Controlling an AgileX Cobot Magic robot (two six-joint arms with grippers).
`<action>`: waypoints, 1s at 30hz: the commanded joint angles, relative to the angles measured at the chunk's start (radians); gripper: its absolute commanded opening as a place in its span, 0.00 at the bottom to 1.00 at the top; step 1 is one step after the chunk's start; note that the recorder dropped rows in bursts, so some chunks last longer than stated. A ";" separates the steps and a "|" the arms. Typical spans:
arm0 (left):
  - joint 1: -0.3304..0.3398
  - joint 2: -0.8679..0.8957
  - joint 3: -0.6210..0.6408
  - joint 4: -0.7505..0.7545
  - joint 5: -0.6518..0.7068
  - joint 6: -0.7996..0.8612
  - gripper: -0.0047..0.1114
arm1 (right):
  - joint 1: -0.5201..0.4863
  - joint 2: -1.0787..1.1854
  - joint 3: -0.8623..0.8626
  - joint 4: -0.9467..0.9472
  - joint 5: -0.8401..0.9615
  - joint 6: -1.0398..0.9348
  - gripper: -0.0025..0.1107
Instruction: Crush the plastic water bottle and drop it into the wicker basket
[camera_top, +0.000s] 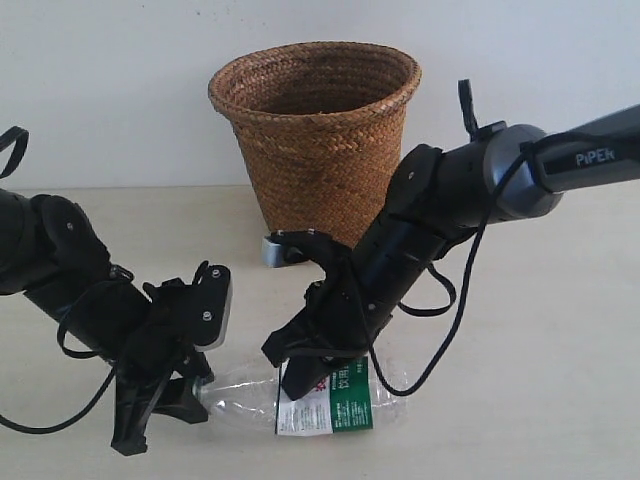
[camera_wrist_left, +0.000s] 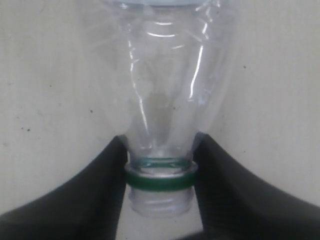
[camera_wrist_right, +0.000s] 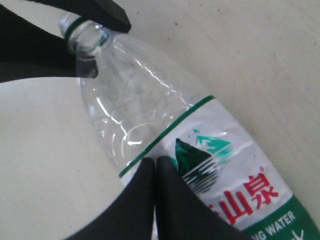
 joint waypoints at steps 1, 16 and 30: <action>-0.003 -0.001 -0.005 -0.017 0.003 -0.009 0.08 | -0.001 0.097 -0.020 -0.174 -0.046 0.077 0.02; -0.003 -0.001 -0.005 -0.021 0.013 -0.009 0.08 | -0.001 0.268 -0.185 -0.400 0.086 0.259 0.02; -0.003 -0.001 -0.005 -0.021 0.008 -0.011 0.08 | -0.001 0.187 -0.290 -0.409 0.226 0.269 0.02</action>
